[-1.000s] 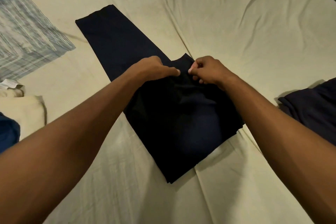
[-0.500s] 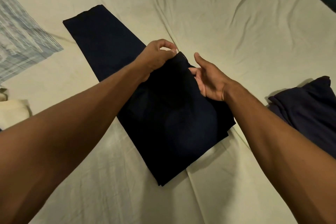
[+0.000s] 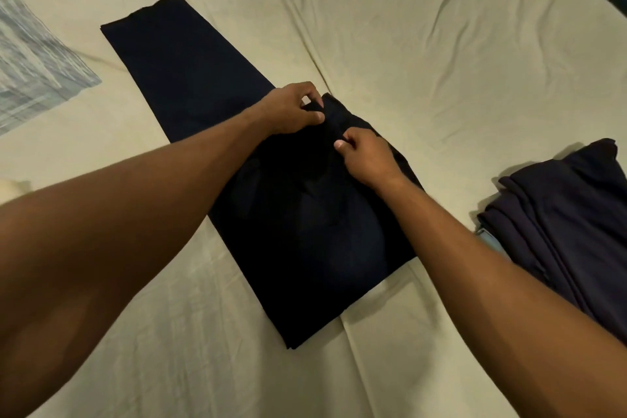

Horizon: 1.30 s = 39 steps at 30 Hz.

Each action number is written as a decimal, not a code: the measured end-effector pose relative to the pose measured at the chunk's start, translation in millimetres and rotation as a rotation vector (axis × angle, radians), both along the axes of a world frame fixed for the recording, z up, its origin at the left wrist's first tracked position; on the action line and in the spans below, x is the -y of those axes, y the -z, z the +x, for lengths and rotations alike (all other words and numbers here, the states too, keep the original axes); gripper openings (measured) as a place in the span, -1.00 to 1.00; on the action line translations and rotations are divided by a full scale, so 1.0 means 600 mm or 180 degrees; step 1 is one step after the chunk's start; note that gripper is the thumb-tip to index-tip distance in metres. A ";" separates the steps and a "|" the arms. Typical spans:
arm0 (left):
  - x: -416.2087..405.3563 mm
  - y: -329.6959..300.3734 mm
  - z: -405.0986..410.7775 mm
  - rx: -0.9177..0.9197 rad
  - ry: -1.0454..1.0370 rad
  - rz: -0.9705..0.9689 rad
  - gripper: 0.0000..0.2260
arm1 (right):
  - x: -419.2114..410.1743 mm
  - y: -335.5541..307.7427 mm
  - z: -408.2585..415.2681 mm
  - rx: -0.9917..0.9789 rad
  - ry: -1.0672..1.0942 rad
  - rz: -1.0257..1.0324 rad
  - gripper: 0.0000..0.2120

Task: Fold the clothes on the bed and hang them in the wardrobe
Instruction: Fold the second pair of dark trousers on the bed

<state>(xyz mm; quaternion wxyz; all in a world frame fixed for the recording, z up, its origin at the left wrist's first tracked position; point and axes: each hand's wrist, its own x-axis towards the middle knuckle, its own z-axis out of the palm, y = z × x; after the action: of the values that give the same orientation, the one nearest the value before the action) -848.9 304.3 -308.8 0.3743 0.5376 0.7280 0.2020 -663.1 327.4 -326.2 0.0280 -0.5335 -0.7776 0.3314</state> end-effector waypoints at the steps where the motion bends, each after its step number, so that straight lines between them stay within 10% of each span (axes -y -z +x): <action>1: -0.003 0.003 0.002 -0.0045 -0.0064 0.0114 -0.81 | 0.004 0.004 0.000 0.0016 -0.0015 0.0136 -0.71; 16: 0.010 0.004 0.039 -0.2116 -0.0421 0.1242 -0.61 | 0.031 0.032 0.002 0.0456 0.0059 0.2602 -0.72; 24: 0.013 -0.016 0.024 -0.2542 -0.0456 0.1471 -0.61 | 0.034 0.032 -0.021 0.0156 0.0335 0.2665 -0.78; 30: 0.028 0.047 0.001 -0.1700 -0.0541 0.0736 -0.52 | 0.021 0.061 -0.010 0.0715 -0.0062 0.2004 -0.76; 39: 0.040 0.002 -0.024 -0.0738 -0.0471 0.0951 -0.65 | 0.023 0.030 -0.012 -0.0657 0.0279 0.2002 -0.78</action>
<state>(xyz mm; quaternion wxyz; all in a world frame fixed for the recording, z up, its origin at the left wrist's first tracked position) -863.3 280.6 -309.8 0.1882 0.5519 0.7657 0.2715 -670.4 313.8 -344.3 0.2843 -0.4953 -0.8112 0.1259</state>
